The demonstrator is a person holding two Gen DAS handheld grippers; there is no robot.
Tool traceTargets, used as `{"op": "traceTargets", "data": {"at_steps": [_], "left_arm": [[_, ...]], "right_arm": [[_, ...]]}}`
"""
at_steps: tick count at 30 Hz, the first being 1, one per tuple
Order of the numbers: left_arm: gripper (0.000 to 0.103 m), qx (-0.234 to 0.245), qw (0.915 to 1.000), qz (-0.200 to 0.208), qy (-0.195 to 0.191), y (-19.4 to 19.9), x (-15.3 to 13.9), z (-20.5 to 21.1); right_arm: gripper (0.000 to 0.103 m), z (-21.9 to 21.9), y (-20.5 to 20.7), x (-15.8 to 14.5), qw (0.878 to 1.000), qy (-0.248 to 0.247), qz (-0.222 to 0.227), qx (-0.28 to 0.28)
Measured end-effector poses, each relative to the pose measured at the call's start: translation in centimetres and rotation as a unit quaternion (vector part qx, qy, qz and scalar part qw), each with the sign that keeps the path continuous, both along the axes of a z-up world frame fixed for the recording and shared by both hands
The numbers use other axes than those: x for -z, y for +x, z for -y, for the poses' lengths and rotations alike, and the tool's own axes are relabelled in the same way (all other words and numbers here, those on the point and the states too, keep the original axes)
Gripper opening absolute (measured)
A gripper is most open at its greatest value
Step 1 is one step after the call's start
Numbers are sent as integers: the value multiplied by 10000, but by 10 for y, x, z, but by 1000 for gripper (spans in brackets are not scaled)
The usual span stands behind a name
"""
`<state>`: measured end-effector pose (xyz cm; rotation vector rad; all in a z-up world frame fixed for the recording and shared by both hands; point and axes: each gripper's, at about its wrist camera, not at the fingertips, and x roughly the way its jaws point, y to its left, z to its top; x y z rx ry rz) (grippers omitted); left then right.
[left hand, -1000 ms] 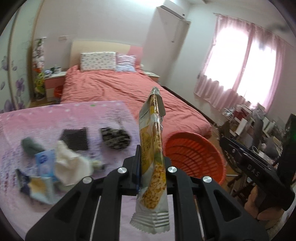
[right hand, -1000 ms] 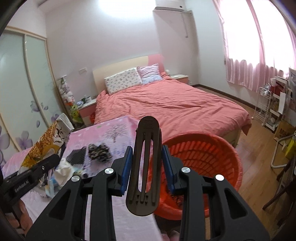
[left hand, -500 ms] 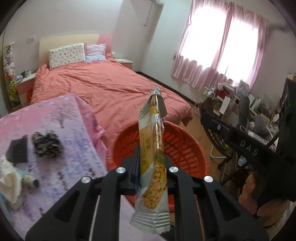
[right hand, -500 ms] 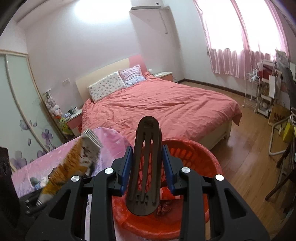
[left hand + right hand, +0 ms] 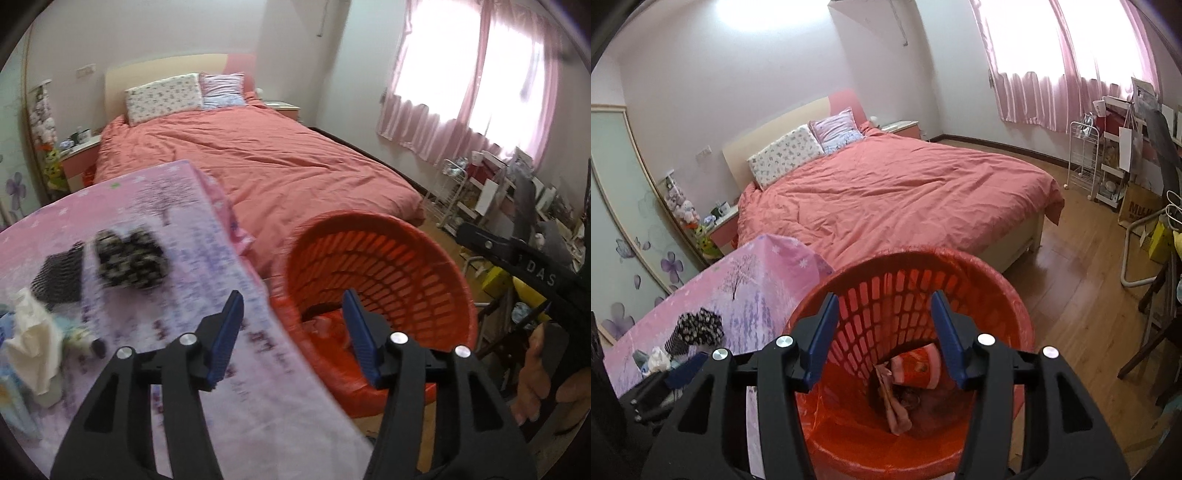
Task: Collect trash
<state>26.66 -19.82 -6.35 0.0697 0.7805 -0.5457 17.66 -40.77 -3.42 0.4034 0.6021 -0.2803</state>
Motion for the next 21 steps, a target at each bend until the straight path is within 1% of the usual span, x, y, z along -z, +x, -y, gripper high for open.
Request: {"op": "traceTargets", "data": {"at_steps": [1, 2, 5, 8, 11, 14, 16, 17, 18, 20, 21], "left_arm": [[57, -41, 10000, 18, 13, -3, -2, -5], [58, -87, 9999, 43, 25, -5, -3, -12], [62, -283, 9995, 128, 51, -13, -8, -42], [67, -550, 9981, 254, 134, -22, -11, -75], [72, -904, 9950, 360, 214, -30, -13, -117], [78, -1434, 9878, 474, 377, -35, -13, -163], [80, -1920, 9791, 474, 473, -36, -11, -199], [81, -2077, 9759, 446, 492, -35, -9, -211], [81, -2341, 9702, 325, 527, -34, -4, -231], [81, -2628, 9635, 58, 500, -32, 6, -257], [81, -2690, 9620, -35, 464, -32, 9, -264]], "right_arm": [[54, -6, -2, 0, 10000, -4, -27, -25], [54, -3, 0, -1, 10000, -3, -38, -49], [56, -18, 0, -3, 9999, -74, -65, -142], [57, -39, -1, -3, 9993, -153, -111, -311], [59, -60, -2, -2, 9985, -209, -159, -491], [59, -81, -3, 3, 9970, -257, -234, -699], [59, -100, -2, 8, 9951, -335, -317, -876], [59, -109, -1, 9, 9943, -362, -351, -940], [59, -120, -1, 13, 9928, -398, -400, -1053], [59, -136, 1, 17, 9904, -453, -473, -1220], [59, -142, 1, 19, 9893, -473, -500, -1286]]}}
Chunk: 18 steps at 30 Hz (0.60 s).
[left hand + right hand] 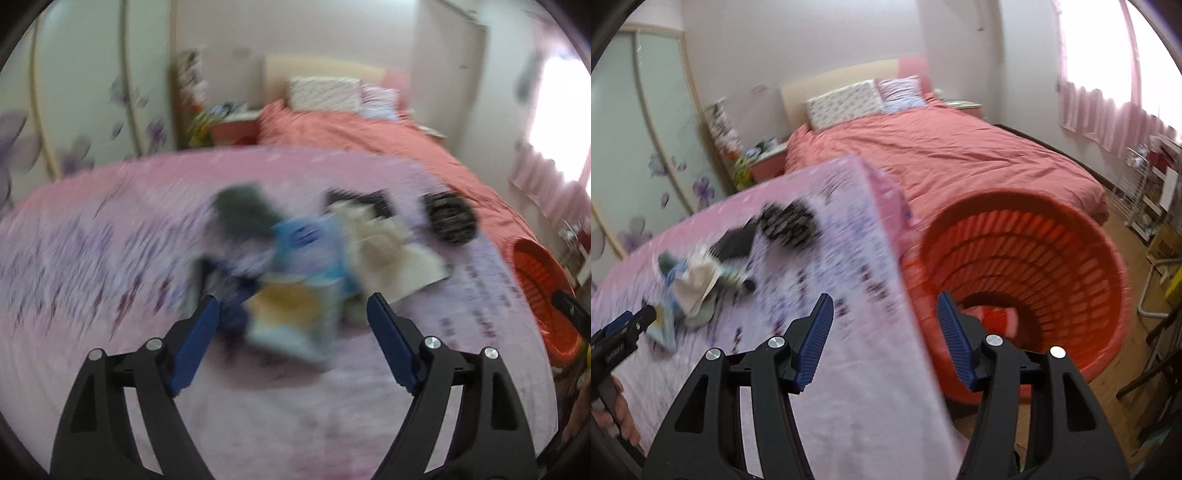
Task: Collect trash
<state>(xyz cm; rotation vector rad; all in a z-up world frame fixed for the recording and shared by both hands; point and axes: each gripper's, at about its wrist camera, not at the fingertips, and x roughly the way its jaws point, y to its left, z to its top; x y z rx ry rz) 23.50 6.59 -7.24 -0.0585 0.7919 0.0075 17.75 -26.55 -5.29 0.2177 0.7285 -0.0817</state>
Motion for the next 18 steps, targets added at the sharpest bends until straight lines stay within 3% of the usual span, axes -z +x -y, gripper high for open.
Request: {"op": "traceTargets", "data": {"at_steps": [9, 14, 18], "left_arm": [[81, -171, 9991, -389, -83, 11, 24, -35], [80, -479, 9982, -292, 218, 11, 19, -64], [79, -771, 9963, -259, -276, 11, 8, -97]], "right_arm": [[59, -50, 2, 6, 9988, -97, -146, -467], [59, -63, 5, 9, 9982, -136, -174, -554], [59, -69, 10, 11, 9979, -131, -196, -608]]}}
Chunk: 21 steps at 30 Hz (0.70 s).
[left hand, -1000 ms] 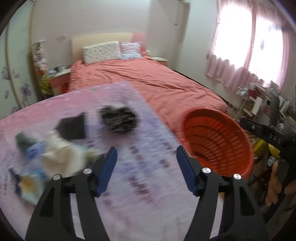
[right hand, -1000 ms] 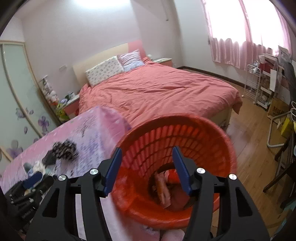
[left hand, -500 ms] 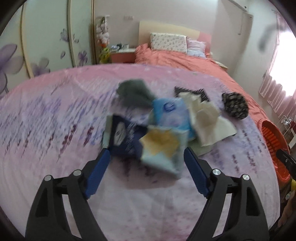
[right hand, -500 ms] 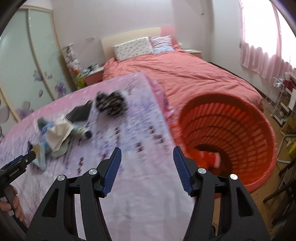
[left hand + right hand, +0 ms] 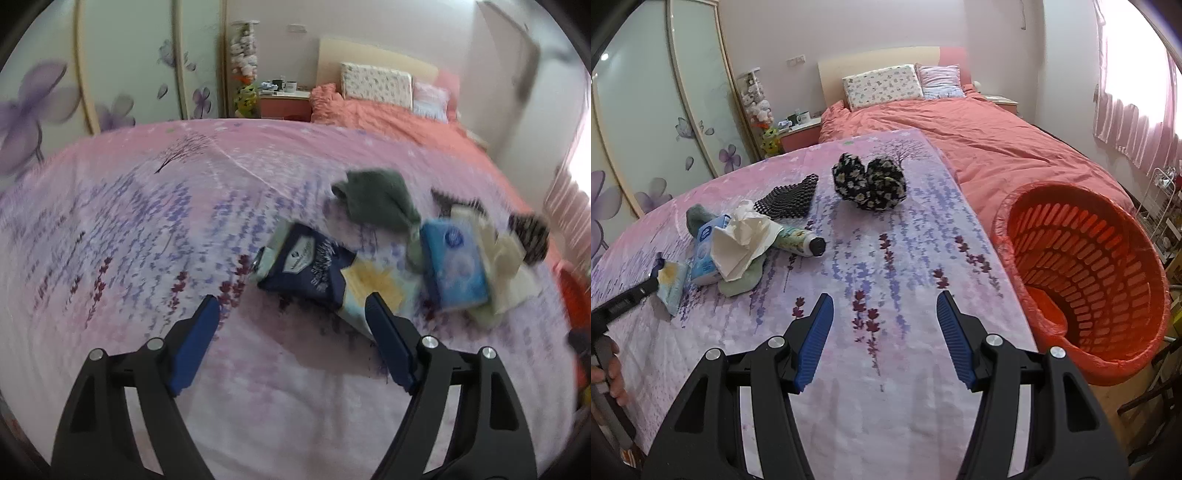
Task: Collect trash
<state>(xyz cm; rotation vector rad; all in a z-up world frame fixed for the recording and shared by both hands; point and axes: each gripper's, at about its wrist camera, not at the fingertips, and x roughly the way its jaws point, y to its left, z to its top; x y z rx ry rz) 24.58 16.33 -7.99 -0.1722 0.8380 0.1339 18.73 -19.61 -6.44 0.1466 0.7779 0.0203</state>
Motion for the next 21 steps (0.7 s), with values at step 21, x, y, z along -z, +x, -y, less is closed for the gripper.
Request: {"op": "traceTargets", "data": {"at_steps": [21], "left_arm": [[57, 200, 9987, -438, 140, 75, 21, 20]], "right_arm": [[59, -27, 20, 7, 9992, -162, -49, -363]]}}
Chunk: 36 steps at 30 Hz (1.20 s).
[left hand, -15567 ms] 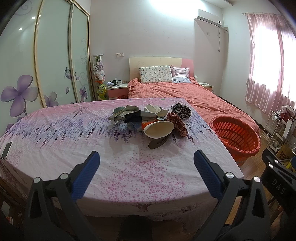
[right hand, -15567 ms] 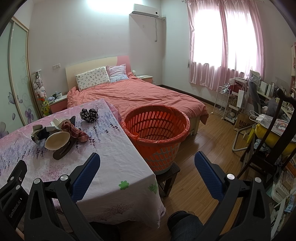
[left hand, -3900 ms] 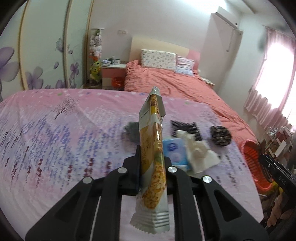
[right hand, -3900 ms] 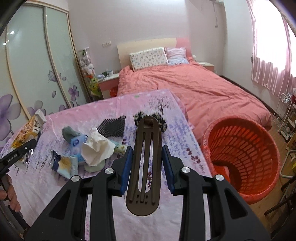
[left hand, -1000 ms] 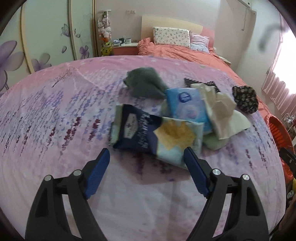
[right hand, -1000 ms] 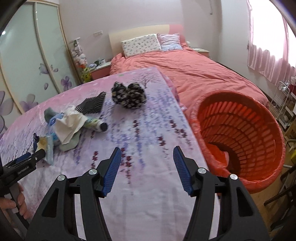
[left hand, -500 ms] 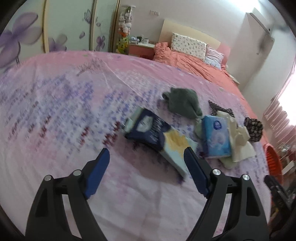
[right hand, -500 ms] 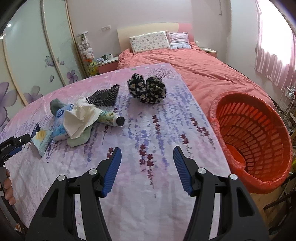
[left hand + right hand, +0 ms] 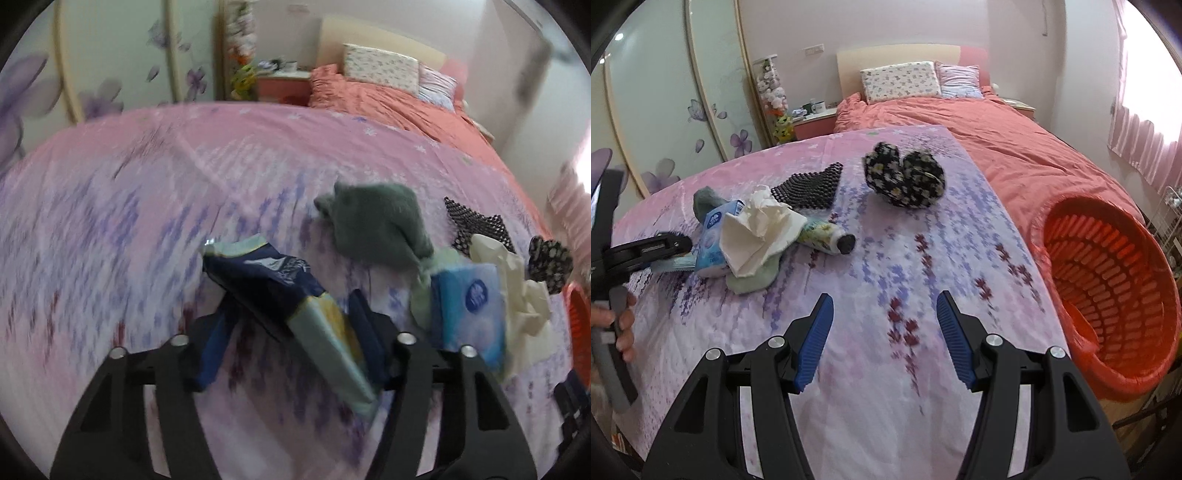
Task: Collect trash
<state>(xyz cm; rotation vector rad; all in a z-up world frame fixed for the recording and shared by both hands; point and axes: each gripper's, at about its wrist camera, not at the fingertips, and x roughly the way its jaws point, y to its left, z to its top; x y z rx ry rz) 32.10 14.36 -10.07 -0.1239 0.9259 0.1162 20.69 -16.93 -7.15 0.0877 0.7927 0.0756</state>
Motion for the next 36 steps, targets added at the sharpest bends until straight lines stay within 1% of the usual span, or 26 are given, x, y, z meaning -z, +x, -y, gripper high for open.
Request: {"op": "traceTargets", "data": {"at_steps": [2, 3, 5, 6, 7, 8, 11, 16, 20, 21, 22, 23, 25, 26, 31, 33, 34, 36], "left_arm": [[47, 539, 9985, 95, -56, 5, -1, 4], [46, 691, 9975, 108, -17, 5, -2, 6], [47, 767, 9969, 148, 85, 2, -3, 5], [47, 772, 9968, 179, 108, 0, -3, 3], [50, 750, 9969, 199, 87, -2, -3, 0], [56, 722, 9972, 205, 51, -4, -3, -2], [63, 608, 9979, 212, -16, -8, 0, -10], [63, 534, 9984, 192, -42, -8, 1, -16], [63, 535, 9984, 195, -41, -4, 2, -19], [63, 532, 9984, 191, -44, -4, 2, -19], [63, 525, 9984, 184, -53, -4, 2, -19], [63, 515, 9985, 178, -56, -4, 2, -19], [63, 503, 9985, 182, -96, -6, 2, -19], [63, 508, 9985, 186, -111, -7, 2, -20], [63, 566, 9980, 190, -191, -16, 1, -25], [68, 514, 9982, 199, -237, -18, 1, -28], [72, 455, 9984, 210, -248, -17, 0, -28], [74, 369, 9988, 219, -234, -15, -2, -27]], "right_arm": [[59, -4, 11, 1, 9999, 43, -26, -93], [59, -5, 16, 2, 9999, 52, -51, -126], [58, -9, 30, 4, 9998, 21, -133, -160], [58, -8, 36, 3, 9998, 3, -129, -116], [58, -7, 38, 3, 9999, 19, -113, -77], [58, -5, 42, 3, 9999, 102, -101, -49], [58, -5, 50, 5, 9993, 302, -180, -161], [58, -19, 64, 7, 9988, 114, -250, -396], [58, -42, 74, 5, 9966, -143, -264, -766], [56, -47, 75, 5, 9957, -214, -294, -848], [51, -49, 76, 6, 9950, -250, -325, -907], [46, -53, 77, 8, 9943, -326, -363, -952], [31, -55, 74, 9, 9933, -403, -398, -1003], [28, -54, 70, 9, 9933, -415, -400, -1005], [27, -32, 42, 10, 9955, -148, -487, -797], [27, -24, 34, 11, 9961, -20, -525, -709], [27, -21, 29, 11, 9963, 16, -539, -674], [27, -19, 24, 11, 9965, 11, -554, -625]]}}
